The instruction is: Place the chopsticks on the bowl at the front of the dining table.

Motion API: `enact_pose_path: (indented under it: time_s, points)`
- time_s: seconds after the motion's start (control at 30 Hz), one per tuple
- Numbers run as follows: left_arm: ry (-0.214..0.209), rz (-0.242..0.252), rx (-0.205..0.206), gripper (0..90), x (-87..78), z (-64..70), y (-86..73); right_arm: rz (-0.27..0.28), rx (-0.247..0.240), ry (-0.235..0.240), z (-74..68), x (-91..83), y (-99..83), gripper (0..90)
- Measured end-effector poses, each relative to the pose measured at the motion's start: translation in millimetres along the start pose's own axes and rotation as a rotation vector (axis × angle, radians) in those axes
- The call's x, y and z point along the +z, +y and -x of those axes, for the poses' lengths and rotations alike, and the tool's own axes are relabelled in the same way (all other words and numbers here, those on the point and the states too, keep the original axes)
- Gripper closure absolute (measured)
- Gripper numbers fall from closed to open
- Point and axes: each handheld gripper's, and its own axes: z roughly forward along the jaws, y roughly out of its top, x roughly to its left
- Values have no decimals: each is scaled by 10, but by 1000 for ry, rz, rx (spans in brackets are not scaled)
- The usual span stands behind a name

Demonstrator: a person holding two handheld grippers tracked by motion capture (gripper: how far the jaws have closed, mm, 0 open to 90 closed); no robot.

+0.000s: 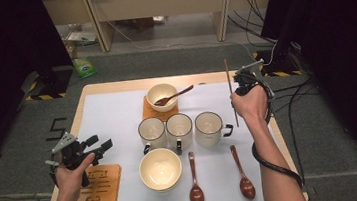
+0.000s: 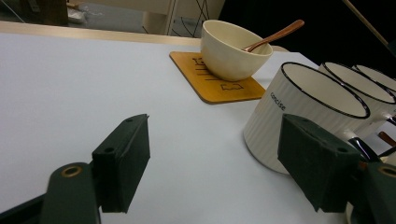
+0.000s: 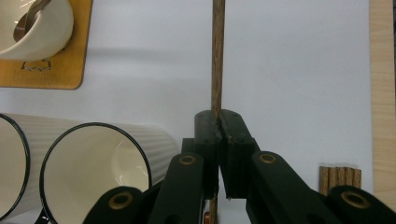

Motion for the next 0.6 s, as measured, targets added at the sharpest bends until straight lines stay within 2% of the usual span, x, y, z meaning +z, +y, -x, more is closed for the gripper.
enact_pose_path:
  time_s: [0.6]
  points:
    - [1,1,-1,246,-4,-4,2,11,0,4,-32,13,46,863]
